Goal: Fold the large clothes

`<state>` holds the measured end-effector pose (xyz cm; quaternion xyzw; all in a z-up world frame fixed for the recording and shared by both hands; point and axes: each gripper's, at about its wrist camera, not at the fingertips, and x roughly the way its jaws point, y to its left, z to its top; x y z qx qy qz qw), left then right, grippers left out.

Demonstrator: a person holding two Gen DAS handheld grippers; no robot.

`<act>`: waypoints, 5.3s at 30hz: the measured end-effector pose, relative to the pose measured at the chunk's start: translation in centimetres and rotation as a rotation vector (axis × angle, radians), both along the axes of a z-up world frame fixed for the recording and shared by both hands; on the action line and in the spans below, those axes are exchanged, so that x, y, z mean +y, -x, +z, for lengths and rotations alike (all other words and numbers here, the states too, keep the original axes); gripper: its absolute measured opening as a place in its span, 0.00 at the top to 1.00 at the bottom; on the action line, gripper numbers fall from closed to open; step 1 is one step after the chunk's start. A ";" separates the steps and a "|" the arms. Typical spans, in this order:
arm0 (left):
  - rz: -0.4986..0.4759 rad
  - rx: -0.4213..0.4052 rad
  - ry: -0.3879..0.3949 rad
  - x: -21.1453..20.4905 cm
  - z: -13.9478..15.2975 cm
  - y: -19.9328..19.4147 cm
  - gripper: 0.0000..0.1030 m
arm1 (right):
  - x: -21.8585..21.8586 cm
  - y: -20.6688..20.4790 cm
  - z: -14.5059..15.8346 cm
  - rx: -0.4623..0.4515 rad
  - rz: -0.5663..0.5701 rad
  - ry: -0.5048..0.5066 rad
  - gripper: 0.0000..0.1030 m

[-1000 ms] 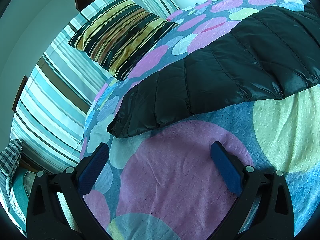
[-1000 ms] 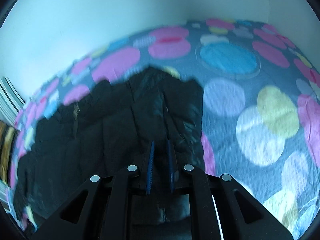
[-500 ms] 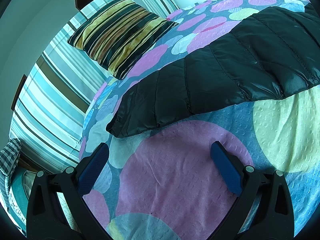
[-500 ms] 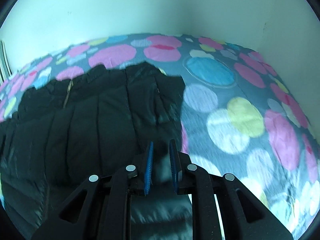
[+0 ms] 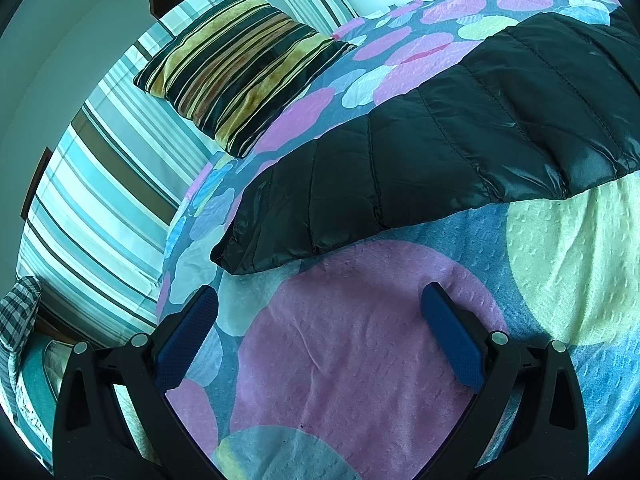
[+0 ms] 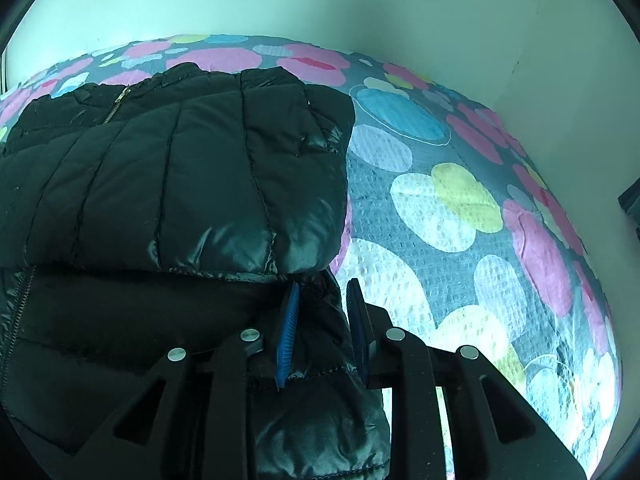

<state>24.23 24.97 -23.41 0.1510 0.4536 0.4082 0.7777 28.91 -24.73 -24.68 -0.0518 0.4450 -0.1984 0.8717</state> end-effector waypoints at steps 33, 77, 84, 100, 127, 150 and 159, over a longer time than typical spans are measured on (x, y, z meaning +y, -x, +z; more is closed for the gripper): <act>0.168 -0.429 0.767 14.4 3.3 6.4 0.02 | -1.9 0.7 -0.3 -0.039 -0.072 -0.080 0.47; -0.292 -0.504 0.765 3.2 14.1 -3.8 0.89 | -1.1 0.8 -0.1 -0.041 -0.079 -0.043 0.46; -0.524 -0.389 0.730 -10.3 14.5 -9.0 0.89 | -1.1 0.8 -0.2 -0.045 -0.082 -0.051 0.46; -0.807 -0.132 0.740 -32.9 8.5 -13.0 0.90 | -1.5 0.8 -0.5 -0.056 -0.084 -0.081 0.46; -0.791 -0.173 0.528 -28.9 9.0 -7.1 0.36 | -1.7 0.9 -0.3 -0.064 -0.088 -0.098 0.45; -0.398 -0.156 0.391 -10.2 3.3 -6.5 0.36 | 6.7 -3.8 8.5 -0.179 0.144 -0.170 0.45; -0.426 -0.147 0.411 -10.6 2.7 -7.2 0.36 | 8.3 -9.6 4.4 -0.038 0.174 -0.255 0.53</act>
